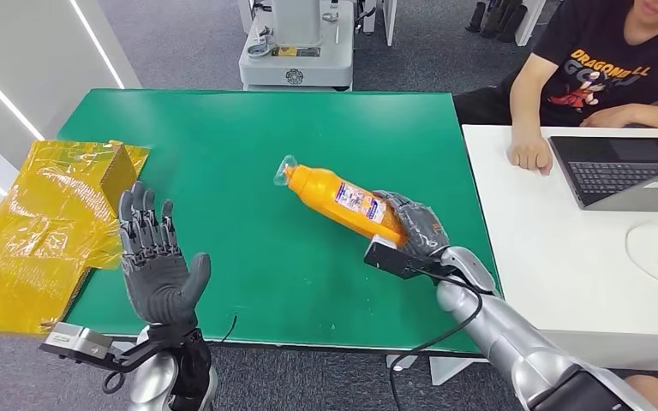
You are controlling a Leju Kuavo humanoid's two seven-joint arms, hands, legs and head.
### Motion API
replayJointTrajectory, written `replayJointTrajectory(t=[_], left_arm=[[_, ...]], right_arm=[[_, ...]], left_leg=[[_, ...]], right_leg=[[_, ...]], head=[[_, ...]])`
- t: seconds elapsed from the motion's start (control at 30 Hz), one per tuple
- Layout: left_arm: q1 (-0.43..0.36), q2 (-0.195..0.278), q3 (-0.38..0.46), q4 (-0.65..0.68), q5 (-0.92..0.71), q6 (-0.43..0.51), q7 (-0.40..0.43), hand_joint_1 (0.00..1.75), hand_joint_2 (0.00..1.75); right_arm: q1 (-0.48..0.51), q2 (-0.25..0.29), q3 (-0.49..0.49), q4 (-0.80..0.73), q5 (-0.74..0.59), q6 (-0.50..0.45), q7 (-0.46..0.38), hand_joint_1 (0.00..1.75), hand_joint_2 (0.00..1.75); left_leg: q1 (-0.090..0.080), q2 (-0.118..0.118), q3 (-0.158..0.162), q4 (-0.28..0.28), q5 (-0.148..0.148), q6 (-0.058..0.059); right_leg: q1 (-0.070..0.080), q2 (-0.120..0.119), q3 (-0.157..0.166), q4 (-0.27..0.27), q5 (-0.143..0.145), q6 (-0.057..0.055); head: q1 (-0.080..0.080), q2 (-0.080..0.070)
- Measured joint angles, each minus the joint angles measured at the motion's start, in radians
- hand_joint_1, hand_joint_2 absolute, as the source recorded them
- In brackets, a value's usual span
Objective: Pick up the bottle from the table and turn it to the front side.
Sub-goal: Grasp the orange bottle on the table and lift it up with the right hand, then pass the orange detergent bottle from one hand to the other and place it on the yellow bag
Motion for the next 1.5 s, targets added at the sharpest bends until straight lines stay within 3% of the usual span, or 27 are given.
replayJointTrajectory(t=[0.1,0.27,0.43,0.93,1.5], left_arm=[[0.0,-0.001,0.002,0.027,0.117,-0.108,0.0,0.0,1.75],[-0.007,-0.001,-0.004,0.081,0.27,-0.145,0.007,0.0,1.75],[-0.021,0.001,-0.03,0.138,0.351,-0.153,0.034,0.0,1.75],[-0.092,0.004,-0.103,0.288,0.369,-0.188,0.077,0.0,1.75],[-0.141,0.006,-0.113,0.39,0.381,-0.204,0.09,0.0,1.75]], right_arm=[[0.057,0.016,-0.057,-0.065,-0.078,-0.068,-0.08,1.75,1.75],[0.197,0.042,-0.118,-0.231,-0.154,-0.183,-0.129,1.75,1.75],[0.297,0.047,-0.119,-0.347,-0.154,-0.203,-0.132,1.75,1.75],[0.326,0.046,-0.053,-0.371,-0.036,0.069,-0.112,1.75,1.75],[0.277,0.057,-0.01,-0.371,0.047,0.185,-0.115,1.75,1.75]], left_leg=[[0.0,0.0,0.0,0.0,0.0,0.0],[0.0,-0.001,0.0,0.0,-0.001,-0.001],[0.0,-0.001,-0.001,0.0,-0.002,-0.001],[0.0,-0.001,-0.001,0.0,-0.002,-0.001],[0.0,-0.001,-0.001,0.0,-0.002,-0.001]], right_leg=[[0.0,0.0,0.0,0.0,-0.001,0.001],[0.0,-0.001,0.0,0.0,-0.002,0.001],[0.0,0.0,-0.001,0.0,-0.002,0.001],[0.0,0.0,-0.001,0.0,-0.002,0.001],[0.0,0.0,-0.001,0.0,-0.002,0.001]], head=[[0.0,0.0],[0.0,0.0],[0.0,0.0],[0.0,0.0],[0.0,0.0]])
